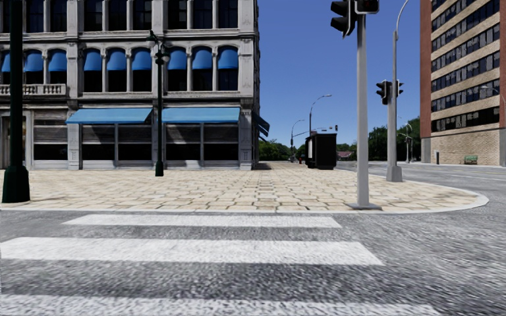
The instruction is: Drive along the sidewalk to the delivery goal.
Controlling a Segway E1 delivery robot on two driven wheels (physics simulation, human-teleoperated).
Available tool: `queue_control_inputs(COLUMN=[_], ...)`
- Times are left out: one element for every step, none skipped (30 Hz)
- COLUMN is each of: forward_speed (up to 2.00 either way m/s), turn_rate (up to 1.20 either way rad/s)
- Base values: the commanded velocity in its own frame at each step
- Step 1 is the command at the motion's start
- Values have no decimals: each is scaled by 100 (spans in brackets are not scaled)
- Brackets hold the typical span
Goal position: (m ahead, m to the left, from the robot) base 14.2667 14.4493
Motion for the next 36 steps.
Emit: queue_control_inputs(forward_speed=[200,200,200,200,200,200,200,200,200,200,200,200,200,200,200,200,200,200,200,200,200,200,200,200,200,200,200,200,200,200,200,200,200,200,200,200], turn_rate=[0,0,0,0,0,0,0,0,0,0,0,0,1,16,16,23,26,27,27,27,27,27,27,28,28,28,28,28,28,28,28,28,28,28,28,28])
